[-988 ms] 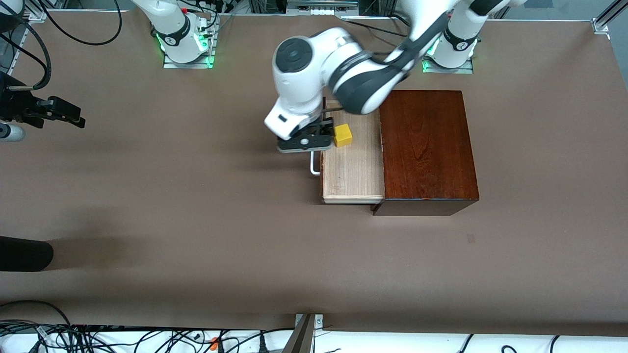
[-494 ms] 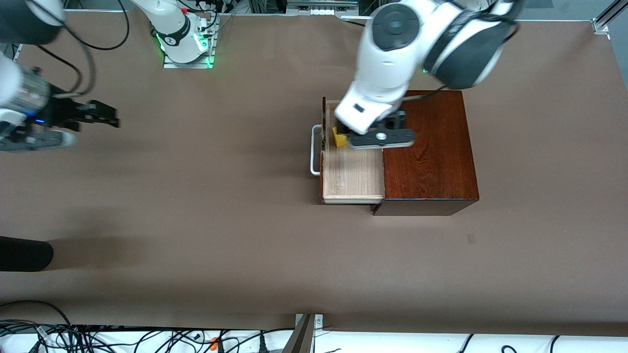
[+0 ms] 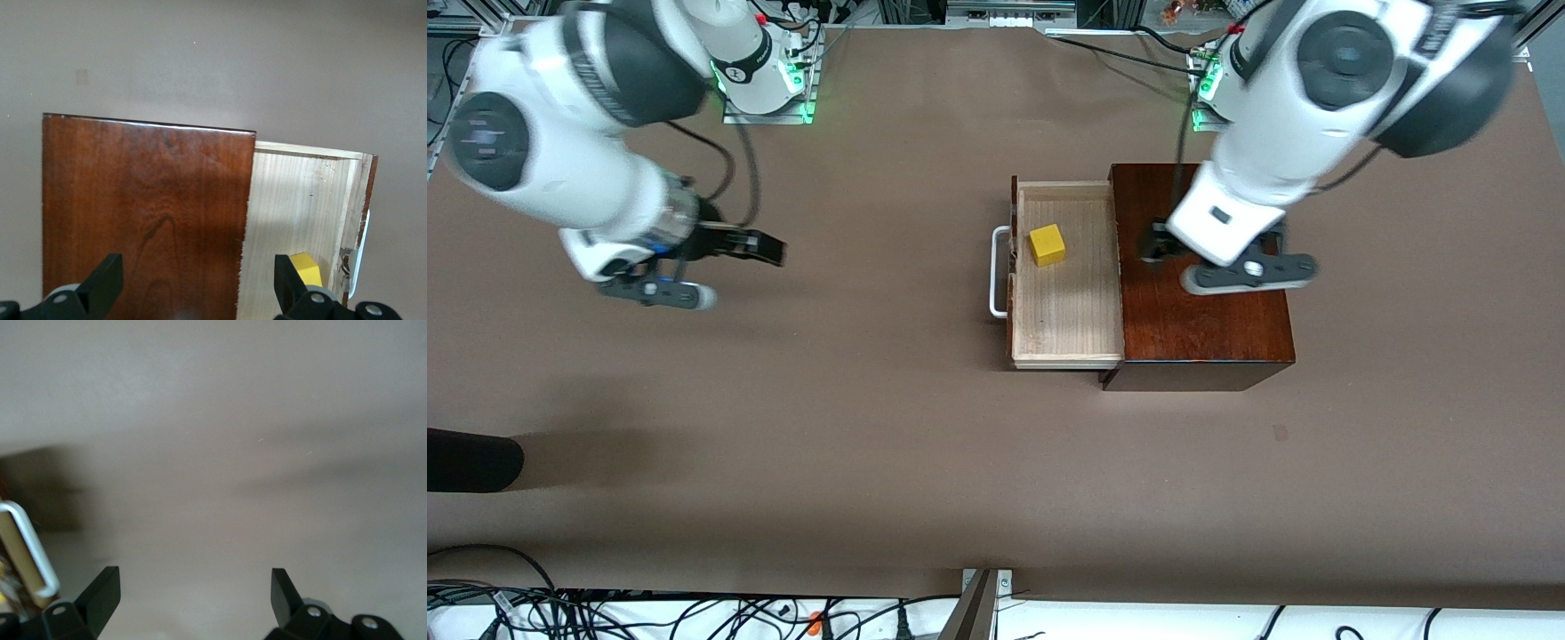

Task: Open drawer, take yellow block, close drawer

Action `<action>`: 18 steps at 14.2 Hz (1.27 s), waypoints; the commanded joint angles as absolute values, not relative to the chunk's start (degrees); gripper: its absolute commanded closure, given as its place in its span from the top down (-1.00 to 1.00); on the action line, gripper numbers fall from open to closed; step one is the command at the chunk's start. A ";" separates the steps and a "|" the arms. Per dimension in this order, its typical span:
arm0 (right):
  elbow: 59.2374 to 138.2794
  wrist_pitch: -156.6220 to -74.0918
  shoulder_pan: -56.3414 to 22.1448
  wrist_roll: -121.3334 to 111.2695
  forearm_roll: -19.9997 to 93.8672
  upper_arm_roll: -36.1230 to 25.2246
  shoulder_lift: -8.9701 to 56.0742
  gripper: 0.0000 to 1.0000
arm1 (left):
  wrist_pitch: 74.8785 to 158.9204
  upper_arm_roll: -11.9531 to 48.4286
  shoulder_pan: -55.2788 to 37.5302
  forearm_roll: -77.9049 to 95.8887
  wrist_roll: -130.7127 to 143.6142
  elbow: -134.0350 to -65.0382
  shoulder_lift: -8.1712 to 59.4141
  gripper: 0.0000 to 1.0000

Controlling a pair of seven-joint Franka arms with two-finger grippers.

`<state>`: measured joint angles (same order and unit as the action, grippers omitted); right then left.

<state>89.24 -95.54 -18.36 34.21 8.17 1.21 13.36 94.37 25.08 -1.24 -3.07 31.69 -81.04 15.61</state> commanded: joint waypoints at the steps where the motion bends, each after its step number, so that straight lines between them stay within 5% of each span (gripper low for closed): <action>1: 83.16 -95.53 -24.24 50.13 8.79 0.62 17.48 1.00 | 91.95 18.15 -0.86 1.74 23.93 -83.41 10.39 1.00; 9: 77.36 -107.92 -39.62 93.29 8.96 0.70 24.33 1.00 | 88.33 -1.83 -8.17 4.75 3.71 -92.88 -0.78 1.00; 18: 66.09 -112.06 -51.05 117.51 5.46 -0.09 38.84 1.00 | 88.42 -2.56 -6.77 3.25 0.88 -92.81 -1.32 1.00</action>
<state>69.80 -111.94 -48.72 114.81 7.35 0.90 35.47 87.80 -3.34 -7.19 3.20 1.58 -92.02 -0.41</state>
